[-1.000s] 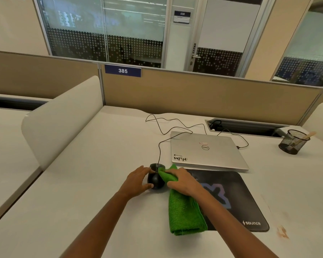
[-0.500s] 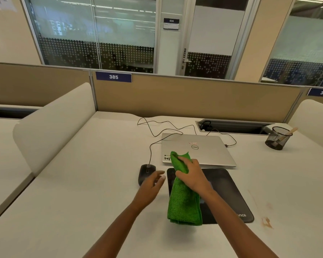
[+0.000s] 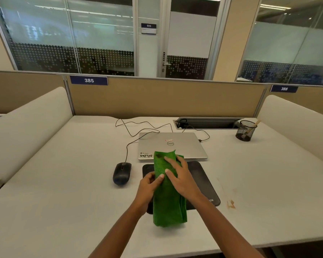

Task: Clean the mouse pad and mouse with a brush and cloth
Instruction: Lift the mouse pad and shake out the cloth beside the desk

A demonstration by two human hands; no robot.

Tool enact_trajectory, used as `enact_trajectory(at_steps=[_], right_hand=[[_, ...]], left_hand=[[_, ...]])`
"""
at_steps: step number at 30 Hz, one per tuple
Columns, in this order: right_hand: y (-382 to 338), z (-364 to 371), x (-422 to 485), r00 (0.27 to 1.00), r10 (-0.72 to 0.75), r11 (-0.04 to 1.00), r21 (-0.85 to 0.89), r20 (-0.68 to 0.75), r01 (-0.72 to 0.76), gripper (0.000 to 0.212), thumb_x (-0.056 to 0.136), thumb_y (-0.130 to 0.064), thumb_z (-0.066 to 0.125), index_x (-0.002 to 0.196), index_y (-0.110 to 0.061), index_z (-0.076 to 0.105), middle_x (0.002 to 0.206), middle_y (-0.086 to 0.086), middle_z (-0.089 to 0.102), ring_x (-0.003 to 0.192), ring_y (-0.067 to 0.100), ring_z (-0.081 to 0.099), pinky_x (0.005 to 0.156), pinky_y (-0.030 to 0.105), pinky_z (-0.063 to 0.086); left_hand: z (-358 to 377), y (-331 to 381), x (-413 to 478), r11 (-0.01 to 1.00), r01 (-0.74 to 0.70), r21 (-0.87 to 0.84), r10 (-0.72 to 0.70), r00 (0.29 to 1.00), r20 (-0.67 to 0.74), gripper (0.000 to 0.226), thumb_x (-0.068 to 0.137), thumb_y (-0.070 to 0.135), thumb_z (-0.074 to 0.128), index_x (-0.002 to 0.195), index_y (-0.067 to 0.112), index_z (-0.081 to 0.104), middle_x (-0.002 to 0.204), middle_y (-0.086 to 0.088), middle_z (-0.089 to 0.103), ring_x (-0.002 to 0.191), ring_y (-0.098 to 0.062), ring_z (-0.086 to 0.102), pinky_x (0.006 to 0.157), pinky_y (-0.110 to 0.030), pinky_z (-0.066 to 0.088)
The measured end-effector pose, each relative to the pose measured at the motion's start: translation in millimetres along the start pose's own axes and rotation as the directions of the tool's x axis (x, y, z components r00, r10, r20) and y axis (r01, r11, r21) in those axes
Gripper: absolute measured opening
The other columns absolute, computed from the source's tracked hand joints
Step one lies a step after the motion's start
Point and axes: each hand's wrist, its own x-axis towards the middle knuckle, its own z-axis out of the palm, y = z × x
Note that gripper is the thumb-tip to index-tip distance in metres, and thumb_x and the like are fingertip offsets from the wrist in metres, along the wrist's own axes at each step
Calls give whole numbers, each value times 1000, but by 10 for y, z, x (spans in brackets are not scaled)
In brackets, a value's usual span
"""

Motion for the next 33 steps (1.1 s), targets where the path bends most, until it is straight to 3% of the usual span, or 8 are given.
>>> enact_trajectory(at_steps=[4, 8, 10, 15, 22, 29, 31, 33], right_hand=[[165, -118, -121, 996, 26, 996, 90, -84, -18, 56, 91, -23, 55, 140, -30, 30, 146, 5, 17, 134, 17, 26, 102, 17, 25], [333, -206, -120, 981, 176, 960, 236, -86, -151, 73, 85, -28, 64, 144, -25, 21, 141, 9, 31, 127, 21, 39, 105, 35, 39], [407, -241, -98, 962, 274, 886, 387, 5, -254, 77, 82, -31, 66, 144, -24, 21, 138, 9, 43, 120, 20, 48, 96, 33, 46], [670, -293, -74, 938, 305, 774, 531, 165, -345, 52, 79, -26, 70, 125, -18, 47, 115, 0, 61, 97, 6, 61, 70, 14, 52], [1038, -598, 99, 922, 381, 721, 602, 71, -344, 38, 80, -9, 68, 115, -14, 54, 107, 8, 66, 97, 23, 65, 79, 31, 56], [1404, -1185, 339, 894, 448, 730, 581, -9, -360, 26, 83, -8, 64, 106, -16, 57, 95, 2, 67, 83, 17, 67, 60, 22, 55], [1532, -1355, 404, 875, 481, 730, 574, -45, -372, 27, 84, -8, 63, 109, -12, 56, 98, 6, 66, 83, 19, 66, 62, 25, 54], [1669, -1504, 470, 857, 510, 729, 564, -71, -388, 27, 84, -7, 63, 110, -11, 56, 104, 12, 64, 86, 23, 64, 69, 30, 53]], left_hand=[[137, -11, -23, 989, 25, -145, -28, 999, -18, 16, 88, 12, 58, 104, 11, 57, 99, -11, 67, 89, -23, 66, 74, -32, 57], [266, -24, 1, 981, 23, -193, -27, 999, -20, 14, 87, 6, 59, 98, 12, 56, 96, -11, 67, 85, -22, 67, 66, -28, 59], [311, -35, 42, 967, 24, -252, -31, 999, -26, 17, 85, 3, 59, 100, 11, 56, 99, -11, 66, 87, -23, 66, 65, -28, 60], [429, -69, 261, 939, 66, -337, -76, 997, -18, 18, 85, 4, 59, 102, 10, 57, 97, -11, 68, 87, -24, 66, 65, -31, 59], [772, -133, 726, 962, 135, -236, -139, 990, 4, 27, 88, 12, 60, 113, 5, 52, 106, -15, 65, 94, -29, 64, 82, -46, 54], [1044, -332, 1051, 966, 69, 248, -86, 995, 58, 28, 97, 16, 46, 121, 2, 51, 100, -8, 63, 83, -17, 58, 70, -30, 51], [1031, -450, 1110, 802, -50, 595, 43, 999, 26, 30, 95, 19, 50, 122, 7, 54, 111, -11, 63, 100, -21, 57, 89, -36, 47], [1036, -539, 1104, 503, -125, 855, 138, 988, 63, 36, 94, 28, 48, 128, 15, 49, 124, -6, 56, 121, -22, 46, 102, -32, 39]])
